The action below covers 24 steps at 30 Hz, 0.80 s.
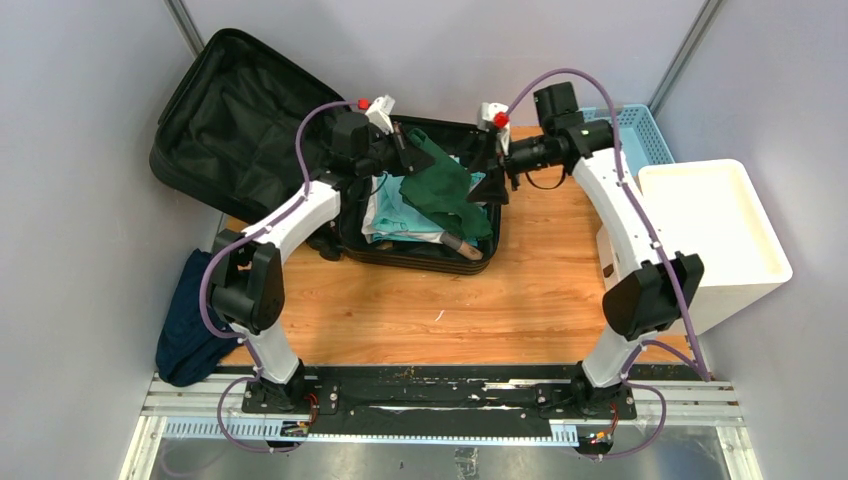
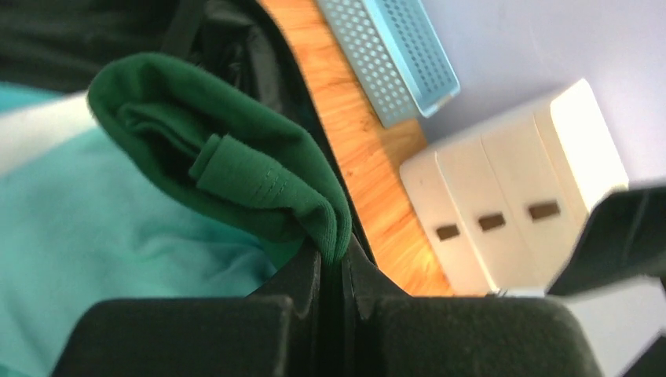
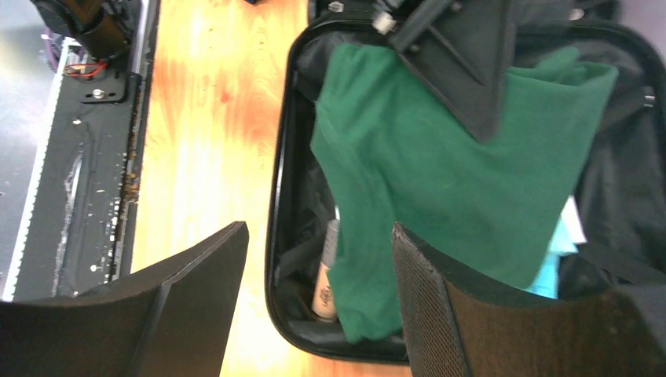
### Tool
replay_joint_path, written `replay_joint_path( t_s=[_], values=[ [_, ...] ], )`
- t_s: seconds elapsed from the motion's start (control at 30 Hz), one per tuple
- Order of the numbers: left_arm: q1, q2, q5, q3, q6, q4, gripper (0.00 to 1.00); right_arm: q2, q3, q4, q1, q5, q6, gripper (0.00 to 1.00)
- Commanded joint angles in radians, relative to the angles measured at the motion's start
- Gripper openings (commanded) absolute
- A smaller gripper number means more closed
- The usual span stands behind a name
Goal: Open, take out, and arrange the luggage
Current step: Pick up the clothes from the luggage.
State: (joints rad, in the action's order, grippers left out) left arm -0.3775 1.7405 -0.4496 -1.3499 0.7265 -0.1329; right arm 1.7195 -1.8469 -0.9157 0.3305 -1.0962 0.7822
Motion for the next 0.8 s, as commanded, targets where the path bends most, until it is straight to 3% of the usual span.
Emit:
replay_joint_path(
  t_s=[0.0, 0.27, 0.5, 0.77],
  values=[
    [-0.001, -0.041, -0.241, -0.1, -0.36, 0.011, 0.0, -0.026, 0.025, -0.034, -0.069, -0.045, 0.078, 0.71],
    [-0.004, -0.055, -0.277, -0.392, -0.799, 0.507, 0.0, -0.04, -0.055, -0.144, -0.105, -0.041, 0.288, 0.73],
    [-0.036, -0.159, -0.262, -0.437, -1.06, 0.675, 0.0, -0.089, -0.123, -0.166, -0.105, -0.025, 0.379, 0.77],
    [-0.118, -0.31, -0.241, -0.34, -1.27, 0.739, 0.0, -0.098, -0.11, -0.07, -0.105, -0.086, 0.252, 0.79]
  ],
)
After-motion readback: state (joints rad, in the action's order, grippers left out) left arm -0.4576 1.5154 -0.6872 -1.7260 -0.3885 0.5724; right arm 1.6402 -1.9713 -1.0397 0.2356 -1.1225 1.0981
